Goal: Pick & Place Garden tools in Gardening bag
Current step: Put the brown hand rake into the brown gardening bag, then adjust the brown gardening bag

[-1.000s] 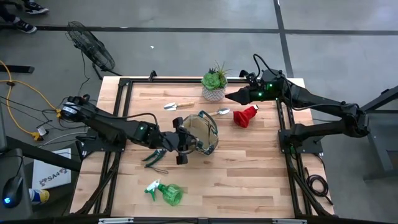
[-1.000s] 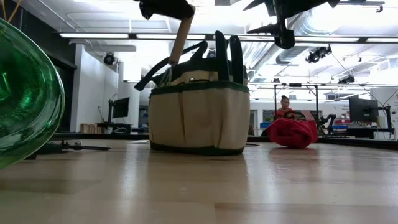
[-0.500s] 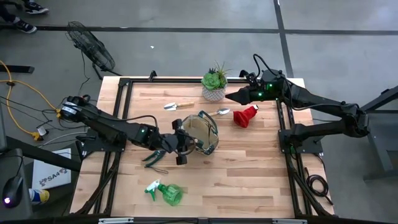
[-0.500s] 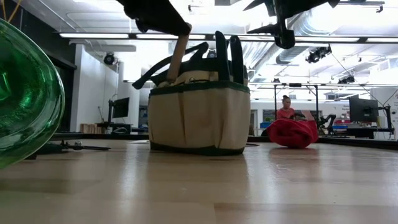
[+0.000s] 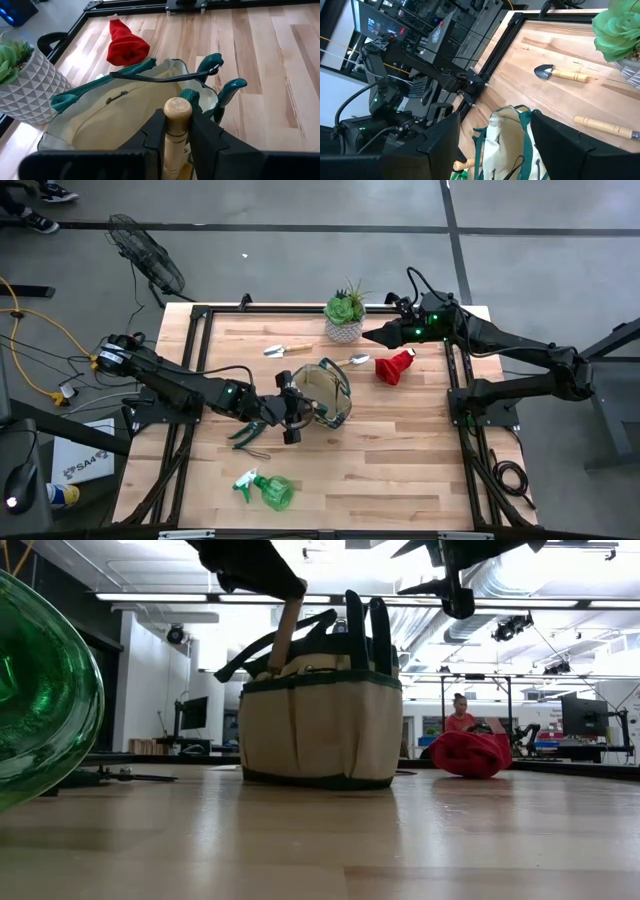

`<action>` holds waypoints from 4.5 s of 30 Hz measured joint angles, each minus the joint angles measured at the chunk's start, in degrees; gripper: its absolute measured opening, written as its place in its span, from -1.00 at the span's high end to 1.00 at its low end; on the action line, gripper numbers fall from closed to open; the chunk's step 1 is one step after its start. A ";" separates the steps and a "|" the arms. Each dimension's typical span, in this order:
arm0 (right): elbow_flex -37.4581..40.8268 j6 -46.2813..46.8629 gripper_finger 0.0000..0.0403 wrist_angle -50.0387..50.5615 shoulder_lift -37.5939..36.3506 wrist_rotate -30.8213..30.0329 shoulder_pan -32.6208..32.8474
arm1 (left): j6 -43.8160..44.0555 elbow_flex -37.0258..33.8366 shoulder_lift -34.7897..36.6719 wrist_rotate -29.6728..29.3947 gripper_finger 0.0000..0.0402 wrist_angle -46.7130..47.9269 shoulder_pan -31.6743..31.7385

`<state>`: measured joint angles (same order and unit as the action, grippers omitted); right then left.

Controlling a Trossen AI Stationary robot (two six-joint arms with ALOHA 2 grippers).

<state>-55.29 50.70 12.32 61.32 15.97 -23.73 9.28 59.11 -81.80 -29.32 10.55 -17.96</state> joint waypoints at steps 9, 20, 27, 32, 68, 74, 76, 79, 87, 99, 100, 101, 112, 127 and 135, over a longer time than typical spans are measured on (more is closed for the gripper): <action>0.01 -0.63 -0.17 0.73 0.00 -0.92 -0.02 | 0.00 0.00 0.00 -0.09 0.45 0.45 0.01; 0.01 -1.05 -0.17 0.96 0.00 -0.88 0.00 | -0.48 -0.02 2.90 -2.29 0.39 2.94 -0.04; 0.03 -1.44 -0.17 1.18 0.00 -1.04 0.00 | -0.06 0.10 5.67 -3.51 0.18 5.76 -0.02; 0.03 -1.48 -0.17 1.18 -0.02 -1.29 -0.01 | -0.57 -0.04 7.59 -4.86 -0.10 7.61 -0.04; 0.03 -1.53 -0.17 4.79 -0.11 -1.05 0.00 | 6.03 -0.04 6.62 7.59 1.00 21.97 -5.31; 0.01 -1.46 -0.17 4.80 -0.11 -0.95 -0.01 | 6.05 0.04 3.06 2.56 1.00 17.17 -5.31; 0.01 -1.47 -0.17 4.76 -0.11 -0.96 -0.01 | 6.19 0.00 2.53 0.60 1.00 16.92 -5.31; 0.01 -1.47 -0.17 4.79 -0.11 -0.85 0.03 | 7.88 0.09 1.86 -2.92 1.00 15.98 -5.28; 0.01 -8.38 -0.17 4.68 -0.15 2.53 4.27 | 10.53 0.02 1.92 -0.97 1.00 18.94 -4.64; -0.02 0.56 -0.17 14.00 2.00 -13.54 17.23 | 7.70 0.09 2.58 0.70 0.38 14.67 -4.56; -0.02 2.64 -0.17 14.96 2.43 -14.39 18.40 | 7.65 0.09 2.58 1.50 0.29 14.27 -4.56; -0.02 4.85 -0.17 15.60 3.08 -14.95 19.71 | 7.58 0.10 2.58 2.35 0.20 14.04 -4.56; -0.02 24.11 -0.17 15.30 12.32 -20.62 28.53 | 7.52 0.09 7.63 3.79 -0.19 14.89 -4.56; -0.02 30.59 -0.17 7.60 19.86 -21.05 30.85 | 5.99 0.09 16.13 -8.23 -0.19 26.20 -4.56; -0.02 33.77 -0.17 7.80 22.47 -23.35 31.61 | 4.26 0.09 16.13 -11.47 -0.19 26.85 -4.54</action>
<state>-55.31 84.47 20.12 83.79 -7.39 7.88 13.54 59.20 -65.67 -40.80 37.40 -22.50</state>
